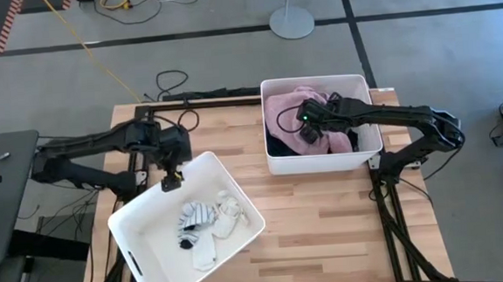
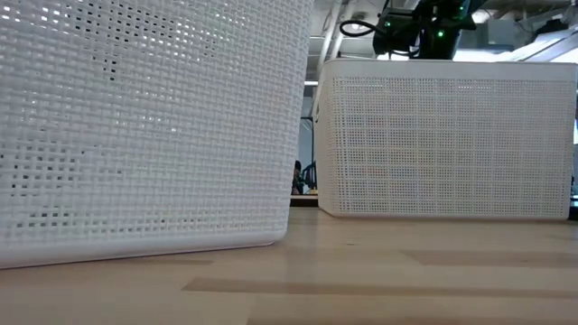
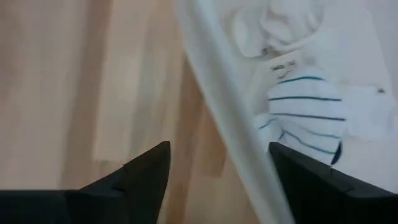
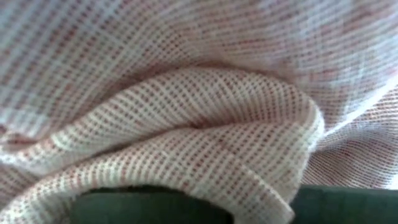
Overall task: Sort clothes
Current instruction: Put the pink long sleeve polo into the top laundry bin
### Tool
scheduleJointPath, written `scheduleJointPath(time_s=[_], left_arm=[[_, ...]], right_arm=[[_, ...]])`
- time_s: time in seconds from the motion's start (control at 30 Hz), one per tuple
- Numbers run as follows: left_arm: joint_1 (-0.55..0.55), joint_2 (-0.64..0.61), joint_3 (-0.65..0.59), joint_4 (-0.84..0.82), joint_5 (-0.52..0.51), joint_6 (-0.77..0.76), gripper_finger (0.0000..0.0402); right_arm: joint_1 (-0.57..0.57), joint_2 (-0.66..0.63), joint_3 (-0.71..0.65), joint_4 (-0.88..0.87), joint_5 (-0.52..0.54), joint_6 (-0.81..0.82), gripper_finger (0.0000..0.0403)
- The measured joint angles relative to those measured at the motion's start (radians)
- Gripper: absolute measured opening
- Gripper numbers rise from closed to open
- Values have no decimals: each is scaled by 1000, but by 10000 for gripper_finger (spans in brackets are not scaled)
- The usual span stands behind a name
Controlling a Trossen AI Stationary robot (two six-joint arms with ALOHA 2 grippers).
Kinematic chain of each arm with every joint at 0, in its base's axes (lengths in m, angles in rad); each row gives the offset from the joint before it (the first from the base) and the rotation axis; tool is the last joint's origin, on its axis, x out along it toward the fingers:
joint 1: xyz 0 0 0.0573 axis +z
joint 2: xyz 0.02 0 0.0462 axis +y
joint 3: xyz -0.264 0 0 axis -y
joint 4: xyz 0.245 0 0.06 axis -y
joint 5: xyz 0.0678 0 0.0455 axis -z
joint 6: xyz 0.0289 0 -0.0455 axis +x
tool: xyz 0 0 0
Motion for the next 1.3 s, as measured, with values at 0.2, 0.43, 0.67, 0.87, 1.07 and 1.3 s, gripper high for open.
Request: scheduleJointPath(time_s=[0.2, 0.43, 0.67, 0.87, 1.07, 1.3], left_arm=[[3, 37, -61, 50, 66, 81, 112], [2, 67, -38, 58, 83, 141, 7], [1, 51, 182, -50, 5, 172, 2], [3, 49, 451, -106, -130, 170, 1], [6, 70, 676, -138, -261, 163, 1], [15, 137, 853, -167, -278, 146, 0]], right_arm=[[0, 1, 0, 23, -1, -8, 8], [0, 1, 0, 25, -11, -9, 19], [0, 1, 0, -2, -87, -6, 71], [-8, 1, 0, -24, -122, -6, 109], [-33, 1, 0, -9, -132, 17, 104], [-64, 0, -70, 74, -188, 16, 79]])
